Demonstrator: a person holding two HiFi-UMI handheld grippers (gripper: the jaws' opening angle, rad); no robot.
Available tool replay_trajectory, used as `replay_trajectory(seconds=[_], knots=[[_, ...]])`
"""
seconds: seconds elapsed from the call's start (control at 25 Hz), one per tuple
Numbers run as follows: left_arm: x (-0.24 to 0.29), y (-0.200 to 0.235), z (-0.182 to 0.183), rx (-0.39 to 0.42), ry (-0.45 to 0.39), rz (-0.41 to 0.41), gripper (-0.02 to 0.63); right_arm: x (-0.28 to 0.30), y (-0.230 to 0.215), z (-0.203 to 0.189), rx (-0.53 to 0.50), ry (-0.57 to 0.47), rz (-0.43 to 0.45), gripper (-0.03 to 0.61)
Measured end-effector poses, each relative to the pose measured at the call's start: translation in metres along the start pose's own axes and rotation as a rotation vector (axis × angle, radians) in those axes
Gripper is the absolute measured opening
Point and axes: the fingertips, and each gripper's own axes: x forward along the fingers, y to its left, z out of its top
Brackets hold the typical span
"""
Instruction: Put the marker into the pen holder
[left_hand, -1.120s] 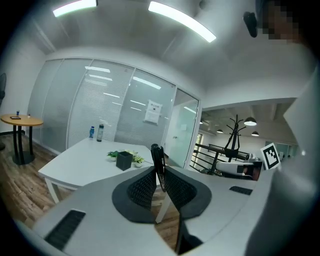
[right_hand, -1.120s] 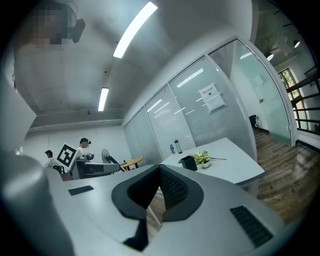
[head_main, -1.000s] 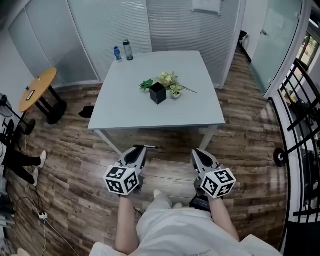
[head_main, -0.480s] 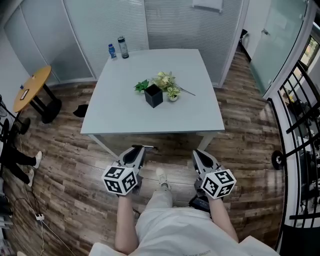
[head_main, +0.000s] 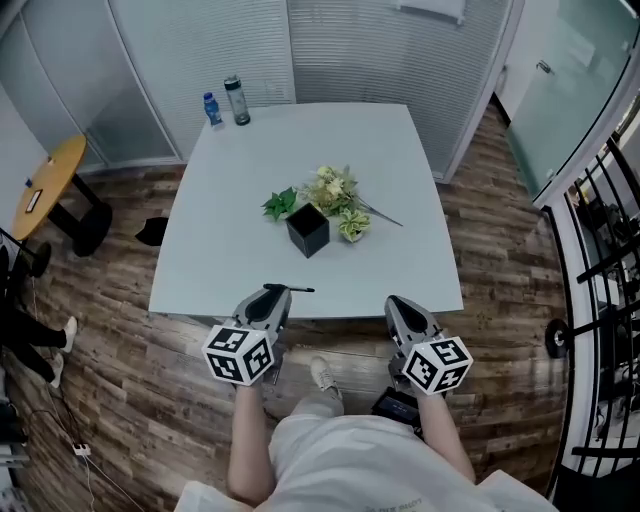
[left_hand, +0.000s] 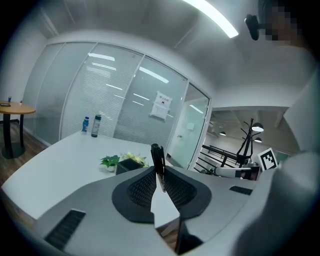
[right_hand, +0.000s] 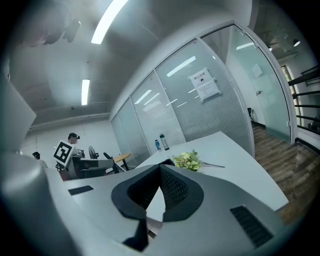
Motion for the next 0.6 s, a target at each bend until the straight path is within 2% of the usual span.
replay_trajectory(seconds=[0.28, 0.6], knots=[[0.083, 0.07, 0.047, 0.0, 0.024, -0.01, 0.052, 0.105, -0.036, 0.038, 0.022, 0.008, -0.011, 0.016], [0.139, 0.108, 0.066, 0.008, 0.048, -0.045, 0.052, 0.161, -0.061, 0.057, 0.025, 0.003, -0.043, 0.016]])
